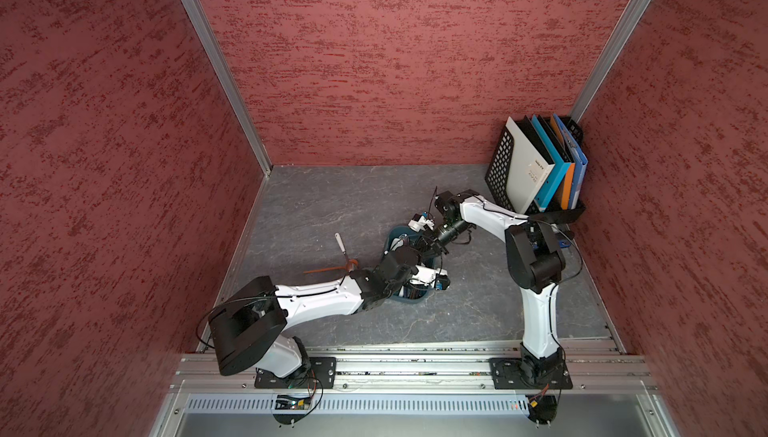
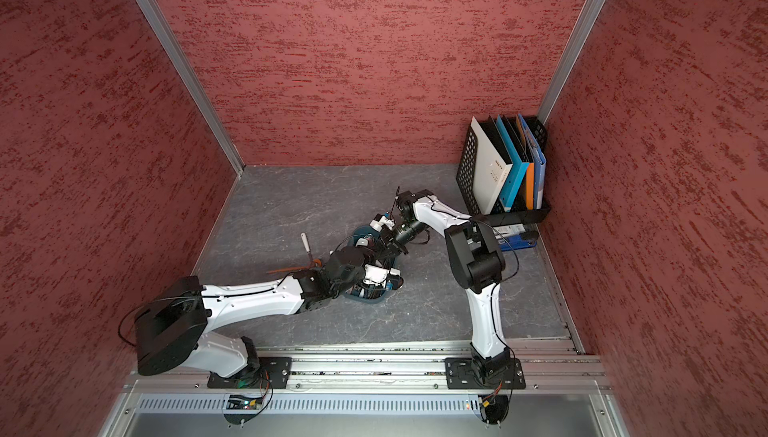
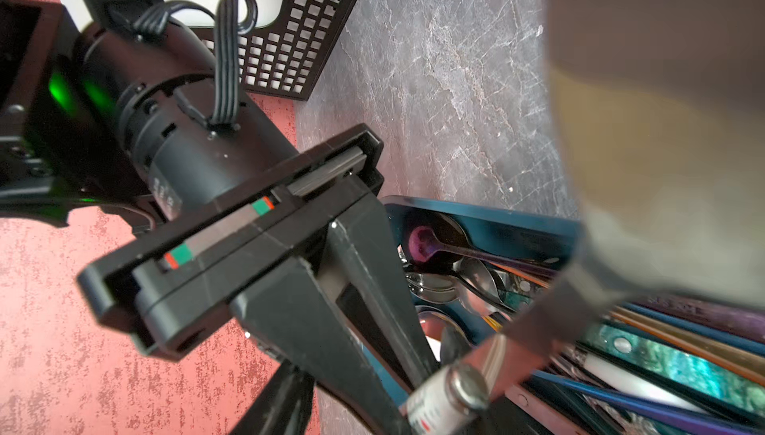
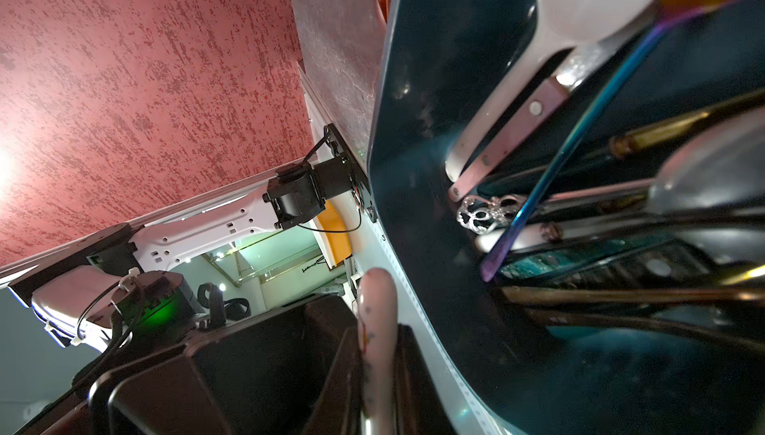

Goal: Put the spoon into the storage box
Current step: Adjust the spoon.

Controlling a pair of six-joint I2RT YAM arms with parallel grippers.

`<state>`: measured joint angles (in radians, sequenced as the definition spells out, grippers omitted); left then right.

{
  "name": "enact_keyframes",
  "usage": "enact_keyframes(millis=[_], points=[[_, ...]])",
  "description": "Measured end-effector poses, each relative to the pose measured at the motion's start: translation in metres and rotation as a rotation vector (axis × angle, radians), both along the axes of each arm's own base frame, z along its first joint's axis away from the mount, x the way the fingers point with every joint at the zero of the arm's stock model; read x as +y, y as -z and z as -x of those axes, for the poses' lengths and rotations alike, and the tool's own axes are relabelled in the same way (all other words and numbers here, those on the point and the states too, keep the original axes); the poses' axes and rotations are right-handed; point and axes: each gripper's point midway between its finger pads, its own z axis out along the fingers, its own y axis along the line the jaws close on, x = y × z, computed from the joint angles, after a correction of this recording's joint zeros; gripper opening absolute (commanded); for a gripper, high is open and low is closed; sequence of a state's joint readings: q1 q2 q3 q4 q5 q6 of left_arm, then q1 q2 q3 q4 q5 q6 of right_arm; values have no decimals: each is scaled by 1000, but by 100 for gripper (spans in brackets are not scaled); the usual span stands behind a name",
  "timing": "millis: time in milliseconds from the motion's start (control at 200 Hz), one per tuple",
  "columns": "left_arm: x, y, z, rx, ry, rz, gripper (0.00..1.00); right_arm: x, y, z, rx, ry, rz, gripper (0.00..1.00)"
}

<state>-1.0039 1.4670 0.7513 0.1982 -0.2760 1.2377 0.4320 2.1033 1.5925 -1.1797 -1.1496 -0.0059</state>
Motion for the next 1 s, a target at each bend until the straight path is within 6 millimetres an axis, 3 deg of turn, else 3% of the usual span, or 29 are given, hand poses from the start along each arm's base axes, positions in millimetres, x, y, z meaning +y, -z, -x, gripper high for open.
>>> enact_keyframes(millis=[356,782,997], points=[[0,2,2,-13,-7,15,43,0,0,1,-19,-12,-12,1],[-3,1,19,-64,7,15,59,-1,3,15,27,-42,11,1],[-1,0,45,-85,51,18,63,2,5,22,34,-59,3,1]])
